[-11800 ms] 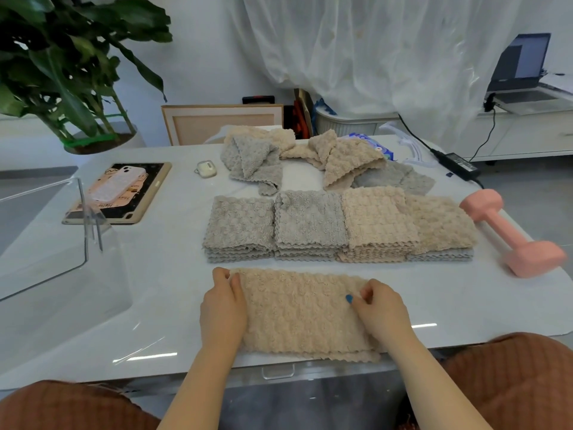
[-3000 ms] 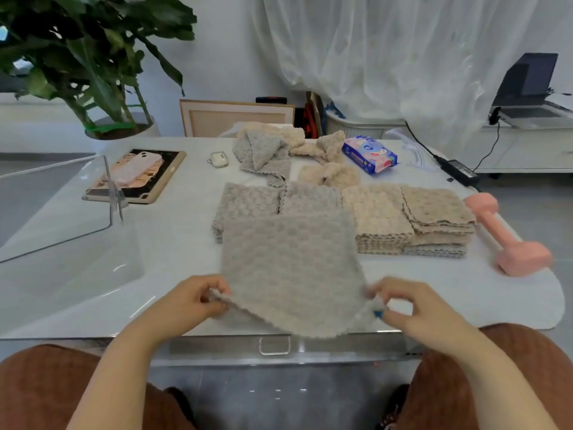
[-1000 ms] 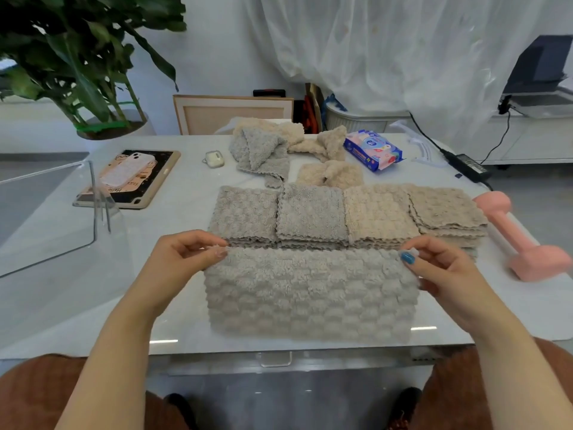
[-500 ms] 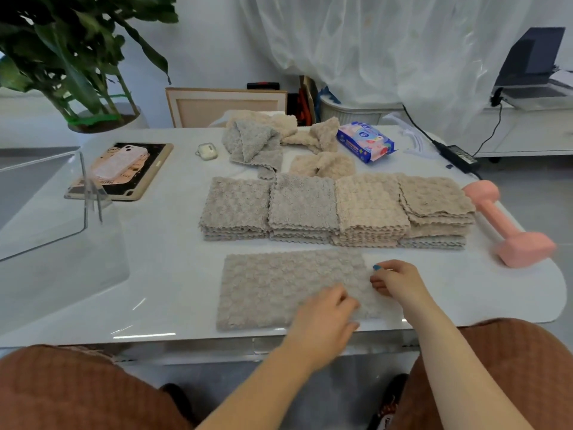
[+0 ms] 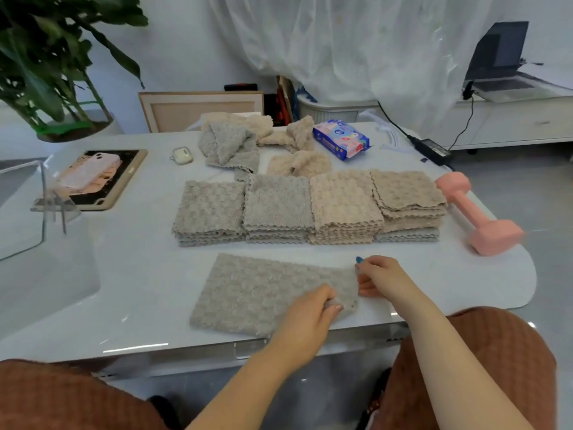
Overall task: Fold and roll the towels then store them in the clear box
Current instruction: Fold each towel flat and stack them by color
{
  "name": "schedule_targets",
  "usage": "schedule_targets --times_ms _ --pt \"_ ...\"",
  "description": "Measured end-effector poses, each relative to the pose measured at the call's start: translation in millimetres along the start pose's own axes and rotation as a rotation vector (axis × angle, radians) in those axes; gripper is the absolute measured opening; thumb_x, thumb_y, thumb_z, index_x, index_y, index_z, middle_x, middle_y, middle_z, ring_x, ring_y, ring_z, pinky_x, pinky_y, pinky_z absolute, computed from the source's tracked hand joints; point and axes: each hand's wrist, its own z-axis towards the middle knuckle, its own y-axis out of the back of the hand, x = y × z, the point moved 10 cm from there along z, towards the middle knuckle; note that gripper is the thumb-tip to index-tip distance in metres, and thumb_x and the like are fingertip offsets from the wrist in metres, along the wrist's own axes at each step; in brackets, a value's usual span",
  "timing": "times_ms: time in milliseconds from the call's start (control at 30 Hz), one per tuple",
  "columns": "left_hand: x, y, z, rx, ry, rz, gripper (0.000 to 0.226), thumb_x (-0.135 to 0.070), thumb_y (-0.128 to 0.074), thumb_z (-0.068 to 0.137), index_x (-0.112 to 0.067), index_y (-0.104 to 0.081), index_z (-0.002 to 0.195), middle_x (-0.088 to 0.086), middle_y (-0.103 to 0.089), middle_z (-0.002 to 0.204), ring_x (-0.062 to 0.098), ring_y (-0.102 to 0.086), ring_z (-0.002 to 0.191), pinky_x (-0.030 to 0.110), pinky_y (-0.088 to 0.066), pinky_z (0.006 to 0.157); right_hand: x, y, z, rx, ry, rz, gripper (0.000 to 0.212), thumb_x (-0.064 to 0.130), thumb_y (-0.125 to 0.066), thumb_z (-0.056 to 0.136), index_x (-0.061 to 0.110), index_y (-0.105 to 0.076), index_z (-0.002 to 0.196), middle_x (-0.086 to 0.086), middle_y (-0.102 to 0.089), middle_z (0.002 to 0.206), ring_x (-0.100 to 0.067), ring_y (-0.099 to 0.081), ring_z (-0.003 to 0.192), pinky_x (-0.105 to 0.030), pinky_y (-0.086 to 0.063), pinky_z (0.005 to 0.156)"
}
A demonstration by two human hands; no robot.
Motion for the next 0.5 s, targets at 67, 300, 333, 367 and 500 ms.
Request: schedule_targets --times_ms 67,300,333,367,500 --pt "11.4 14.7 -17.6 -0.035 0.064 -0.239 0.021 -0.027 -0.041 0.100 -0.022 -0.039 0.080 -0.013 -0.038 0.066 0.005 -0.035 0.062 0.026 -0.032 0.059 9.1 -16.7 -1.2 0.053 0.006 -0.166 0.023 0.031 -0.061 0.090 0.008 -0.061 0.094 -0.014 -0.064 0.090 -0.026 -0.064 0.075 -0.032 -0.056 0.062" --pt "74.4 57.5 -56.1 -0.572 0.442 -0.978 0.021 -0.031 -0.047 0.092 -0.019 -0.042 0.076 0.005 -0.039 0.079 0.017 -0.038 0.077 0.028 -0.034 0.071 34.2 -57.4 -31.6 0.315 -0.052 -0.024 0.026 0.004 -0.055 0.091 0.012 -0.052 0.115 -0.005 -0.050 0.061 -0.017 -0.049 0.048 -0.026 -0.043 0.048" --pt "72.1 63.3 -58.0 -0.577 0.413 -0.961 0.022 -0.040 -0.048 0.086 -0.020 -0.042 0.078 0.005 -0.041 0.079 0.017 -0.040 0.076 0.026 -0.035 0.072 39.0 -58.8 -35.6 0.351 -0.045 0.014 0.026 0.003 -0.055 0.090 0.013 -0.054 0.114 -0.005 -0.051 0.061 -0.017 -0.049 0.048 -0.027 -0.043 0.049" --pt "63.9 69.4 -57.4 -0.540 0.344 -0.870 0.023 -0.047 -0.049 0.083 -0.024 -0.042 0.083 0.000 -0.046 0.079 0.017 -0.045 0.074 0.022 -0.037 0.072 42.8 -60.0 -38.2 0.367 -0.035 0.041 0.024 0.001 -0.055 0.090 0.013 -0.057 0.111 -0.006 -0.052 0.065 -0.016 -0.050 0.047 -0.026 -0.044 0.049" --pt "12.2 59.2 -47.4 -0.172 -0.051 0.112 0.065 -0.068 -0.060 0.071 -0.044 -0.029 0.123 -0.020 -0.048 0.105 0.006 -0.057 0.077 0.024 -0.047 0.064 49.1 -59.4 -36.5 0.328 0.007 0.085 0.018 -0.003 -0.051 0.089 0.006 -0.067 0.089 -0.005 -0.056 0.082 -0.013 -0.048 0.043 -0.021 -0.048 0.044"
